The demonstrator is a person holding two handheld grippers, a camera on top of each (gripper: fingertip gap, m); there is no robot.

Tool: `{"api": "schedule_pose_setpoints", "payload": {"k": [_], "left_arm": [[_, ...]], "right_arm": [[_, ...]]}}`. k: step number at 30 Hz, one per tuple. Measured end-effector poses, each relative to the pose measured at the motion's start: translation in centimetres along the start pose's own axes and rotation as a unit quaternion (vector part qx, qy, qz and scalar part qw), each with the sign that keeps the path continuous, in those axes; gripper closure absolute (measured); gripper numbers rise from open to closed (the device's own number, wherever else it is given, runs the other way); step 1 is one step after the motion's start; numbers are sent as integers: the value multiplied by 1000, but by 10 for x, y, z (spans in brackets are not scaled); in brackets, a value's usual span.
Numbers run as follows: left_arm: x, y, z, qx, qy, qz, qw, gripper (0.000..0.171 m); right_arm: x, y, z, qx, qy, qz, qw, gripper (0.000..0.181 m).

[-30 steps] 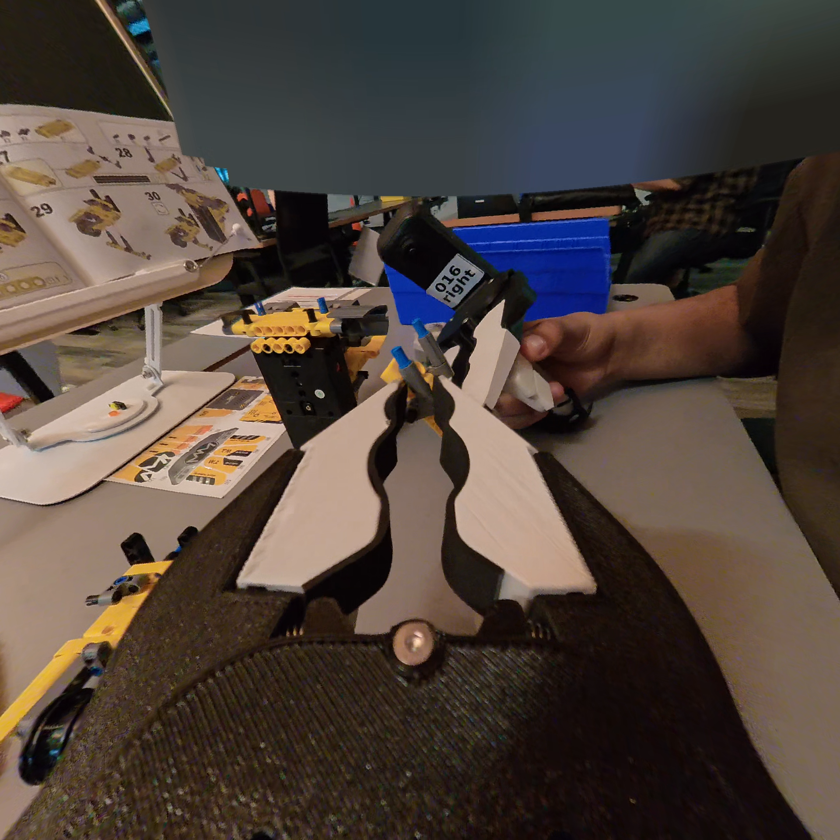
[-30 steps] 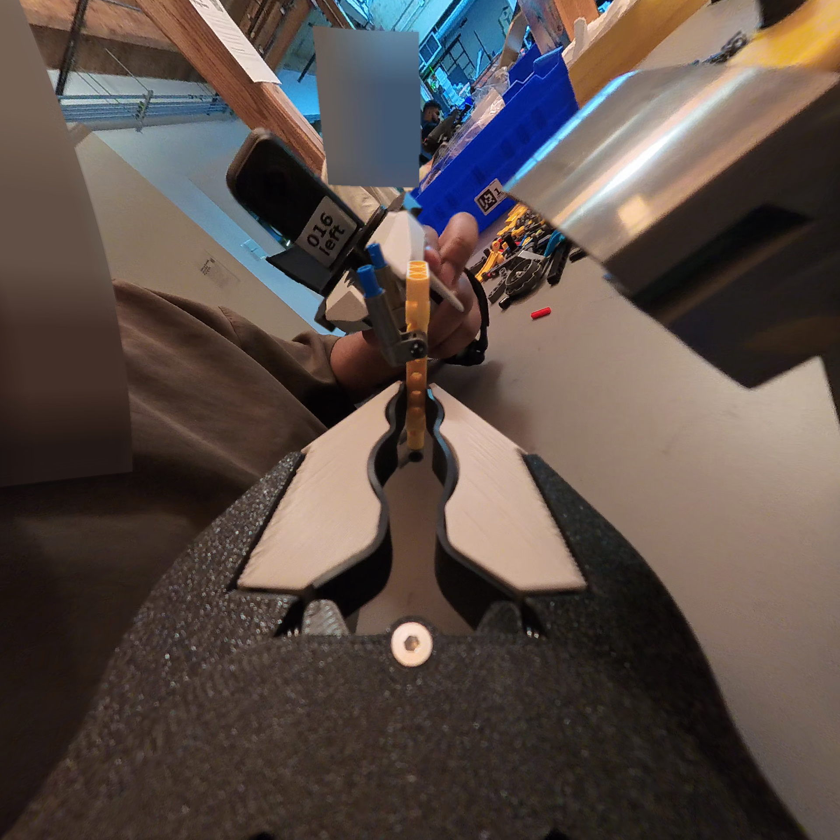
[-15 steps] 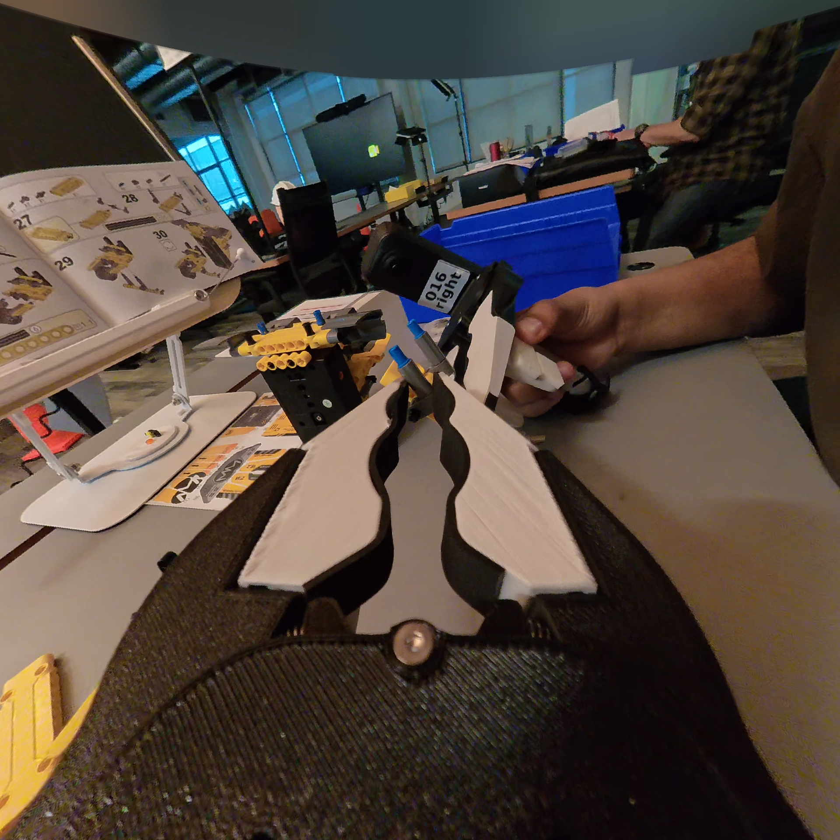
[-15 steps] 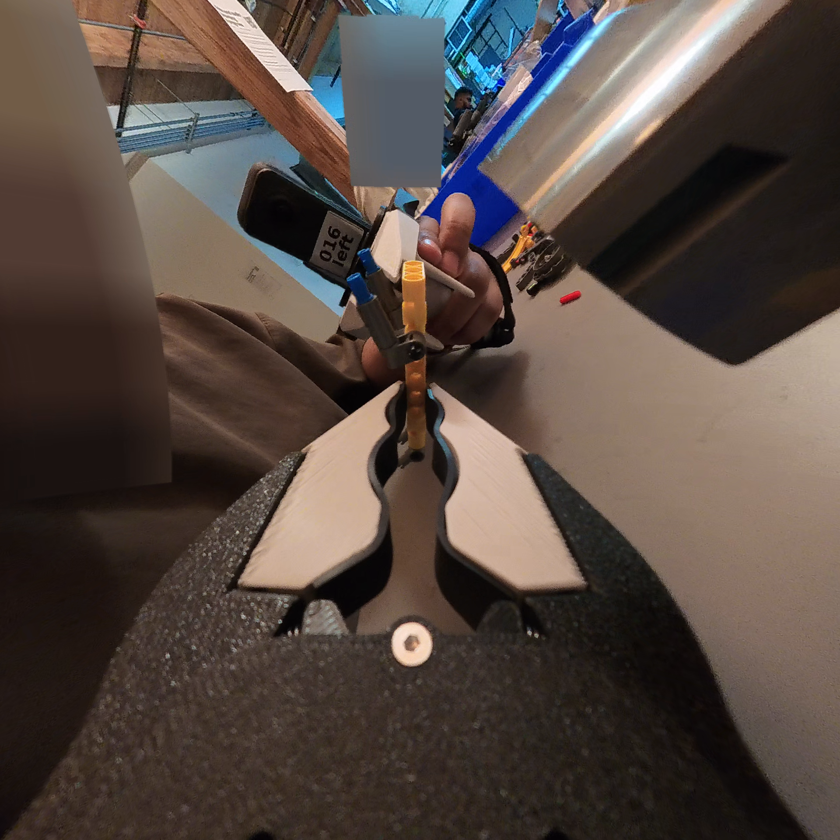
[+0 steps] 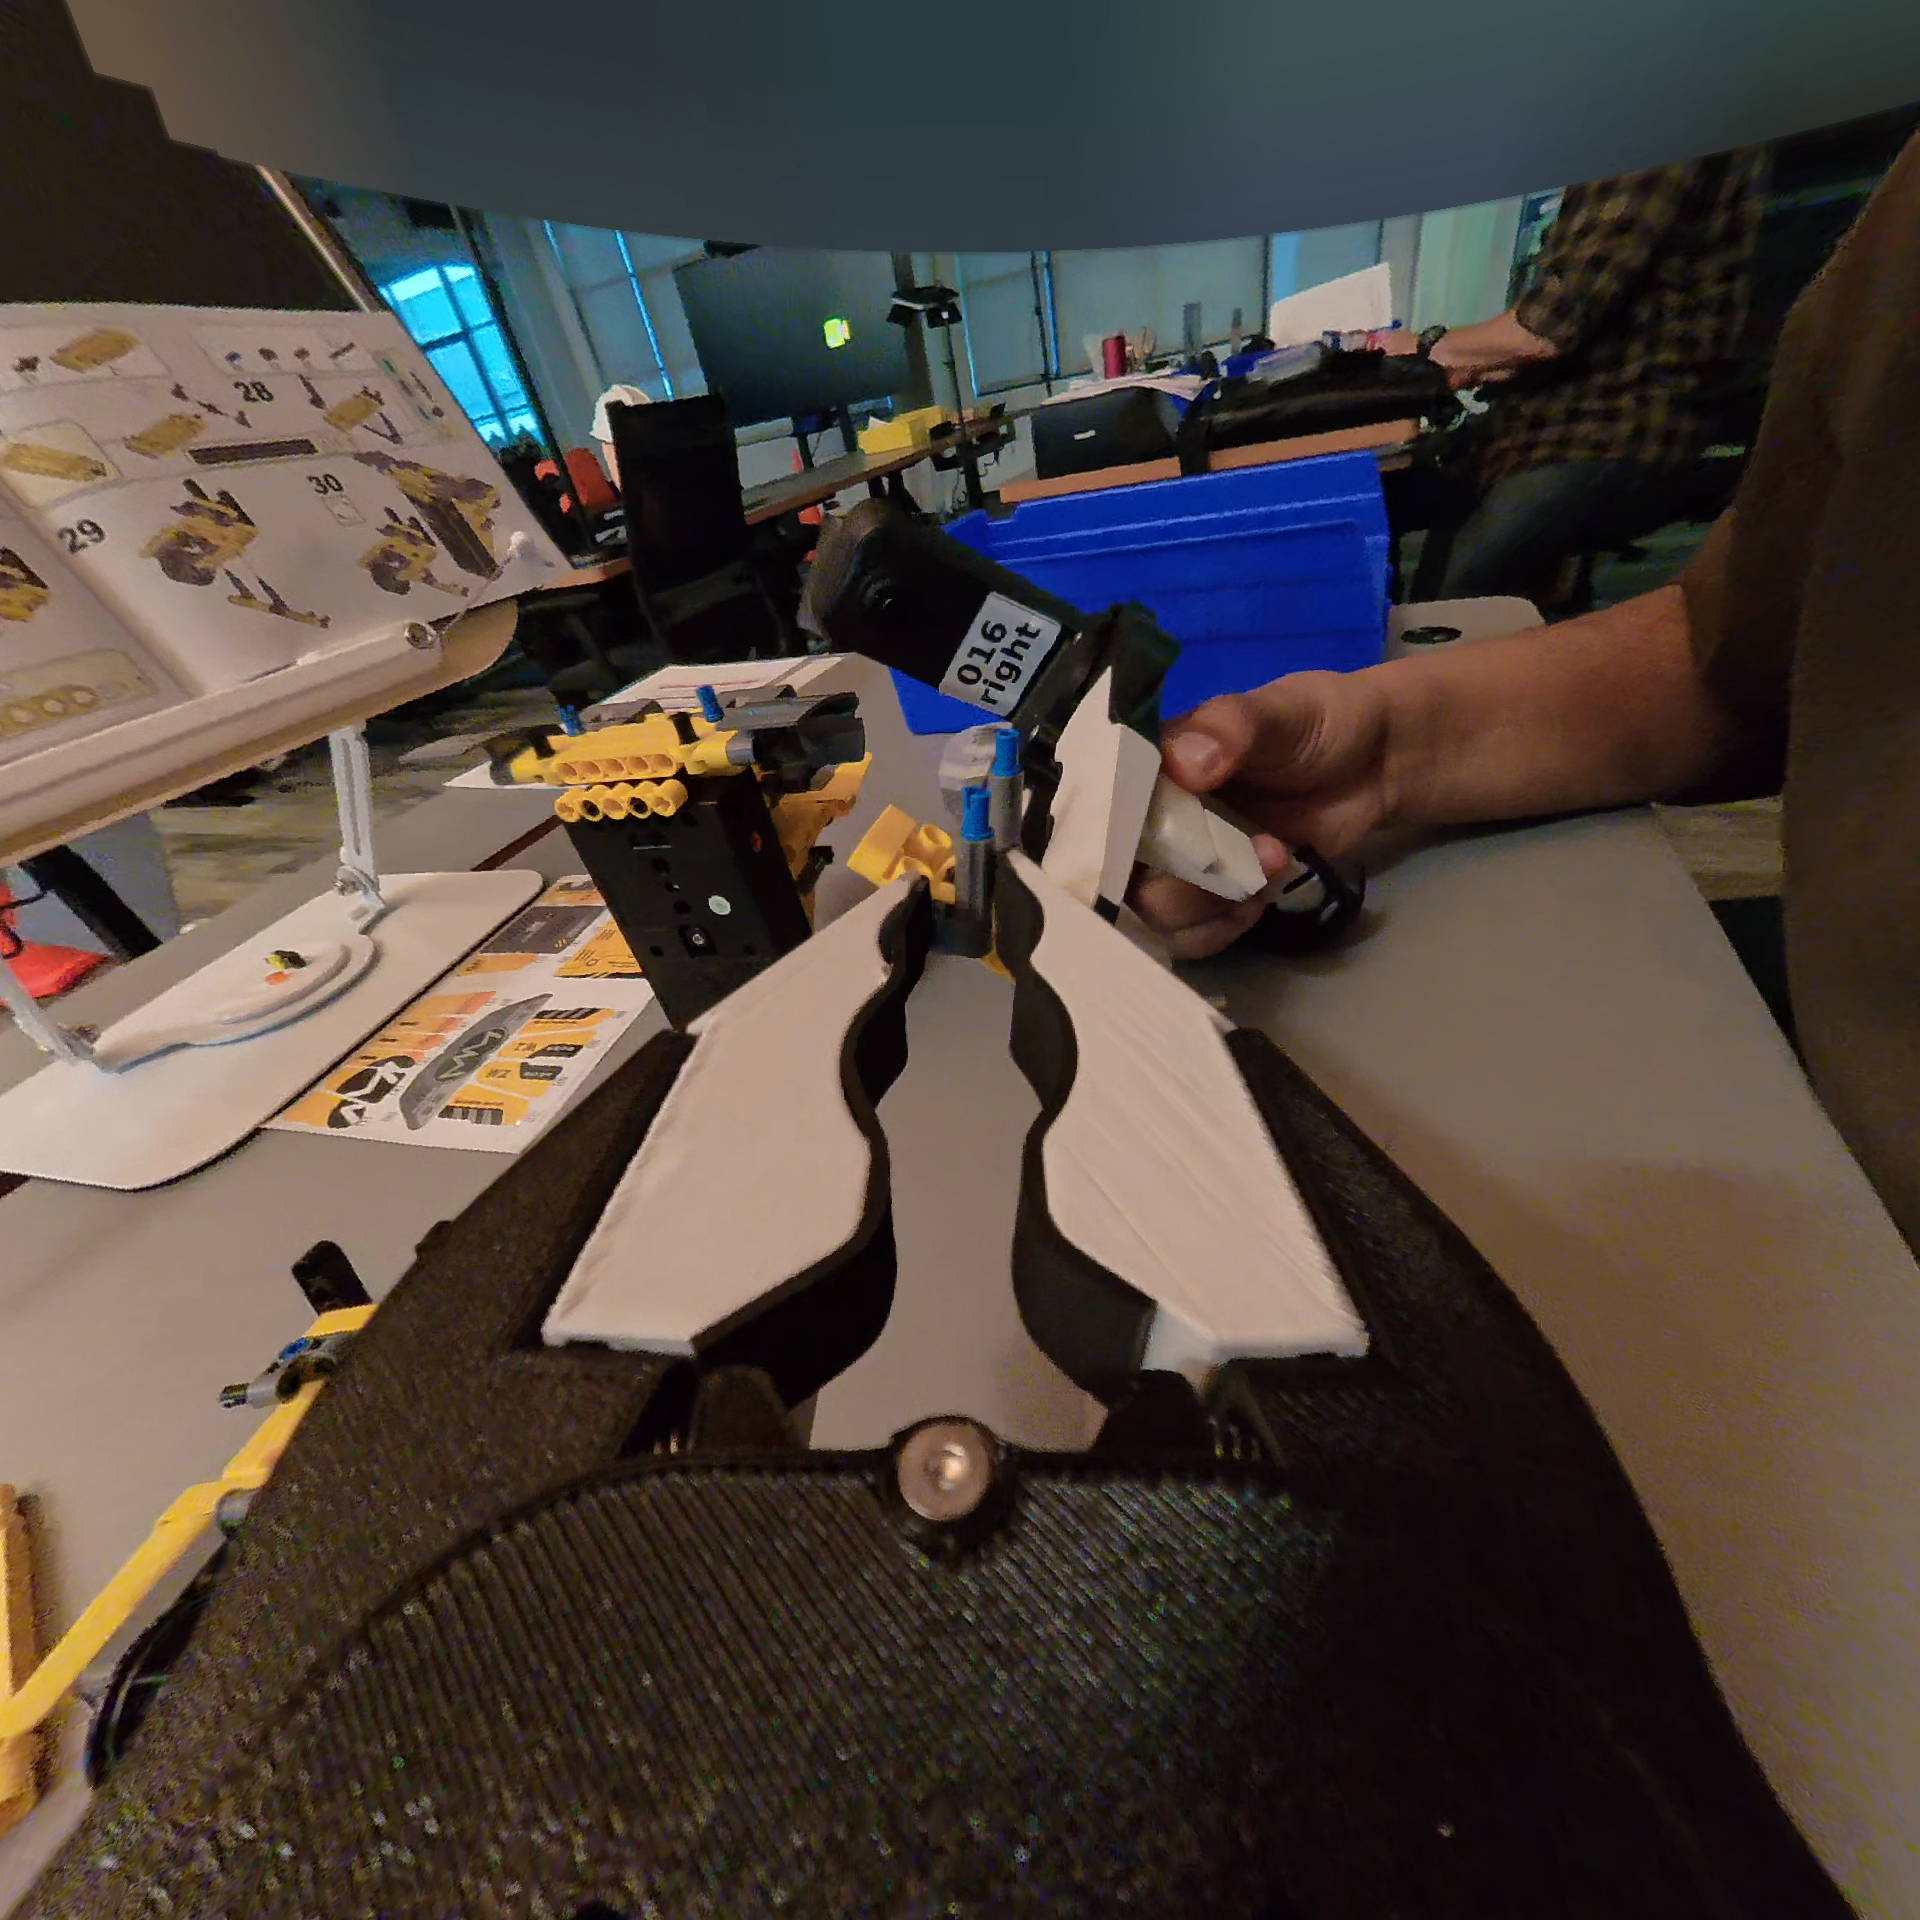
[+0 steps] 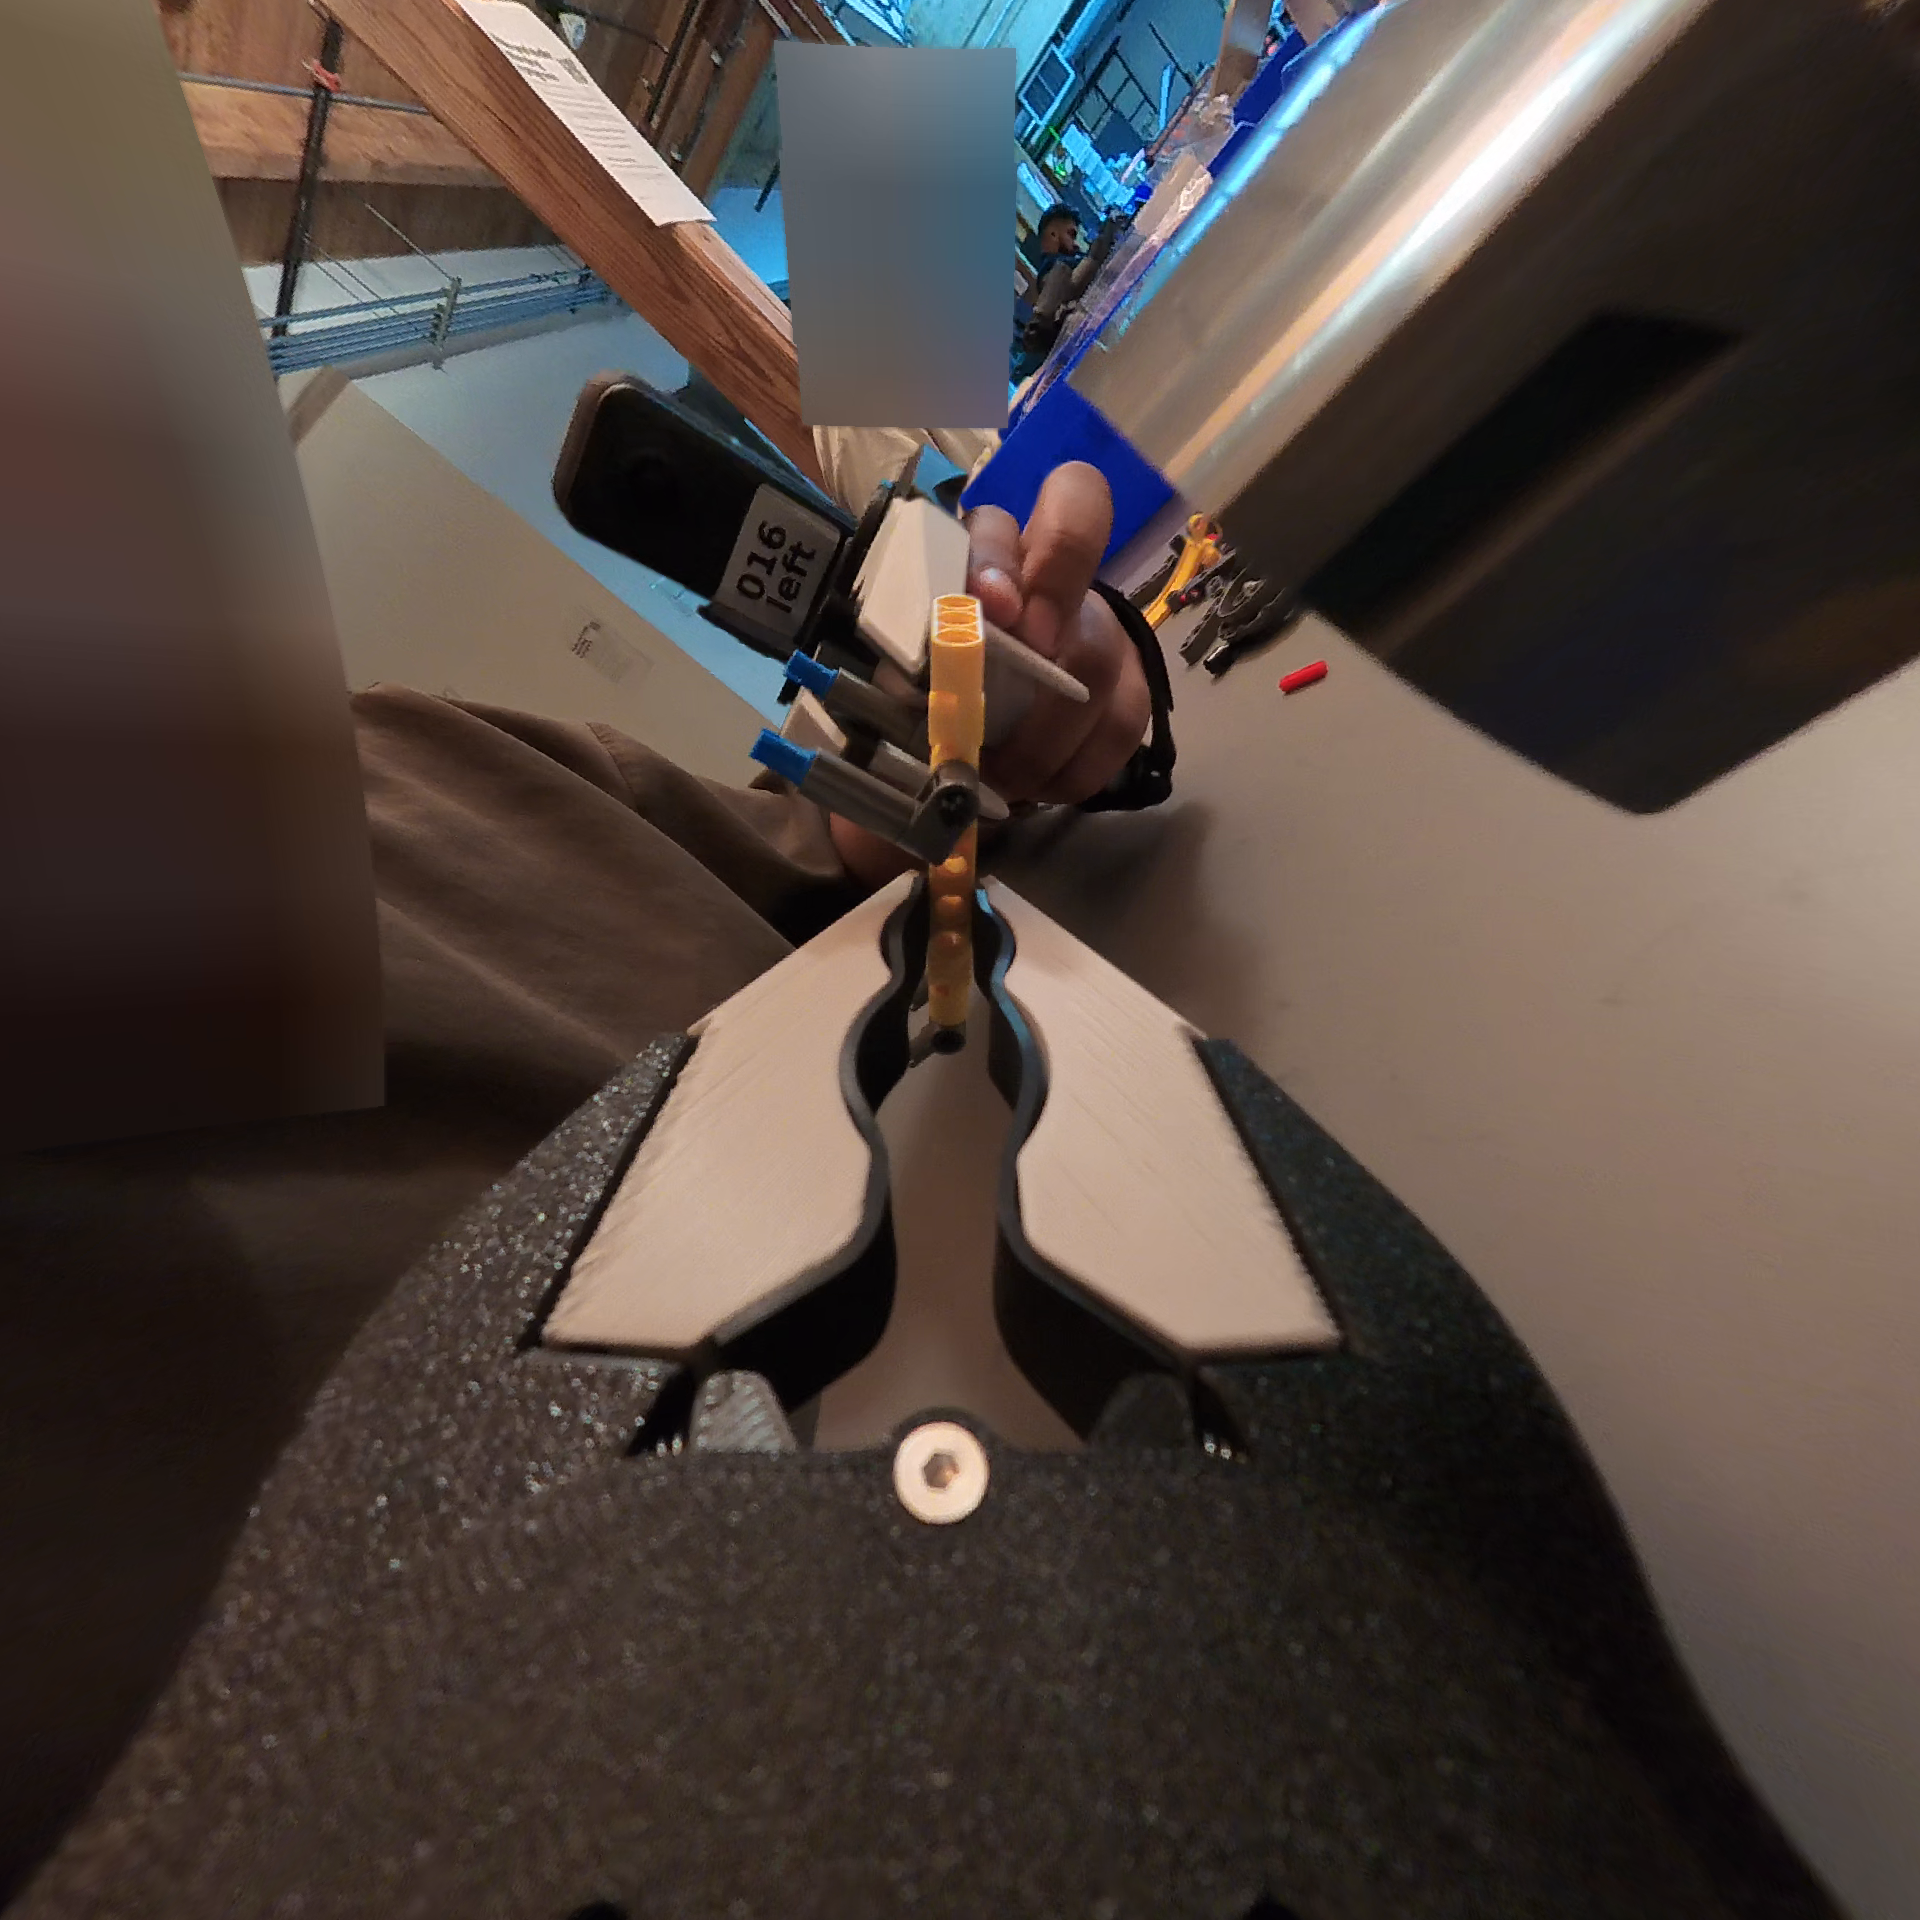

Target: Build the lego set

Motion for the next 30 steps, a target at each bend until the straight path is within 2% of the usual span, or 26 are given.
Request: {"api": "schedule_pose_setpoints", "payload": {"k": [5, 12, 15, 19, 30], "left_arm": [[0, 0, -2, -24, -7, 1, 1000, 164], [1, -2, -11, -131, -48, 6, 990, 169], [1, -3, -10, -124, -47, 9, 991, 169], [0, -1, -10, -103, -29, 13, 994, 154], [0, -3, -12, -116, -33, 8, 993, 138]], "right_arm": [[1, 0, -1, -15, -14, -1, 1000, 175], [2, 1, -6, -83, -76, -23, 993, 175], [1, 1, -7, -89, -82, -26, 992, 175], [2, 1, -6, -83, -75, -28, 993, 175], [2, 1, -7, -87, -77, -25, 993, 175]]}}
Point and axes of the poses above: each gripper's, where its closed fingertips meet, x out along the fingers, y out of its top, z = x × y across the jaws, the point moved 10 cm from there along -x, back along the fingers, and after that the axes turned 2 degrees about -z, right-handed, at the moved point
